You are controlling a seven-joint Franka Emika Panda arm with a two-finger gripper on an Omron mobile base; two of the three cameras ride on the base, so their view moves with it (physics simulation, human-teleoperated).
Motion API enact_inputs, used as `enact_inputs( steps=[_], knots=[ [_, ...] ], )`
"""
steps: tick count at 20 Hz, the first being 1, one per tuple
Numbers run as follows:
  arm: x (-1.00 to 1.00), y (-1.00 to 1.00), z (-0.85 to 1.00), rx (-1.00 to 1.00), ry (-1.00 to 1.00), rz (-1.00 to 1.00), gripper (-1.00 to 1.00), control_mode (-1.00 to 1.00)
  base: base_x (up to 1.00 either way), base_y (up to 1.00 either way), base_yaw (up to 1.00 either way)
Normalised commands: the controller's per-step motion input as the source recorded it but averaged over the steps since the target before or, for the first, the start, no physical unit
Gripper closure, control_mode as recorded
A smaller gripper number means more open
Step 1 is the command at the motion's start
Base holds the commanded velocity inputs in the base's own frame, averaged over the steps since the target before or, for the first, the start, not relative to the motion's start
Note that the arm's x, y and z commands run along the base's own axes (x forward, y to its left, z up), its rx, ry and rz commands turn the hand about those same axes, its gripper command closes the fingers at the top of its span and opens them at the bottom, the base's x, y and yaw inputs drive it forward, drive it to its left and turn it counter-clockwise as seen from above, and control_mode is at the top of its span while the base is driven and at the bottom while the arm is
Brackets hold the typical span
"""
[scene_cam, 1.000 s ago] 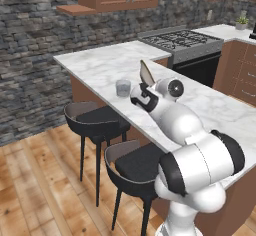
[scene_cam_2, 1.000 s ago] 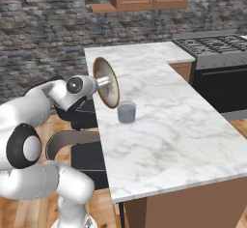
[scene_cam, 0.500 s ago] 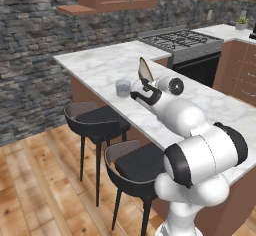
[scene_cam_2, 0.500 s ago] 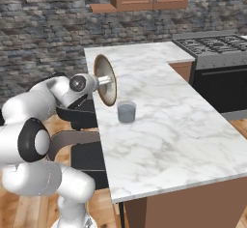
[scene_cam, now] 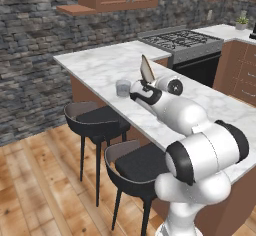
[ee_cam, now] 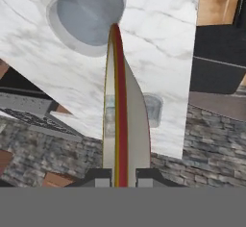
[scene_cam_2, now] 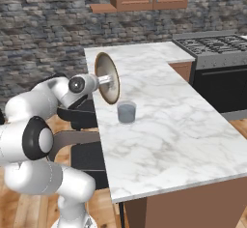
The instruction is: There are four ice cubes in the ice bowl. Place two ice cubes in each glass of water.
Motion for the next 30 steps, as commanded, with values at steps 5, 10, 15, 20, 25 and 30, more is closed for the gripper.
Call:
enact_inputs(
  steps=[5,10,15,20,25,30],
  knots=[
    [0.0,0.01,0.17,0.0,0.0,-0.07,1.0,-1.0,0.0,0.0,0.0],
    [0.0,0.0,0.16,0.0,0.02,-0.06,1.0,-1.0,0.0,0.0,0.0],
    [0.0,0.0,0.17,0.02,0.02,-0.04,1.0,-1.0,0.0,0.0,0.0],
    [0.0,0.0,0.18,0.03,0.02,-0.04,1.0,-1.0,0.0,0.0,0.0],
    [0.0,0.01,0.18,0.1,0.05,-0.05,1.0,-1.0,0.0,0.0,0.0],
    [0.0,0.03,0.16,0.12,0.02,-0.03,1.0,-1.0,0.0,0.0,0.0]
  ],
)
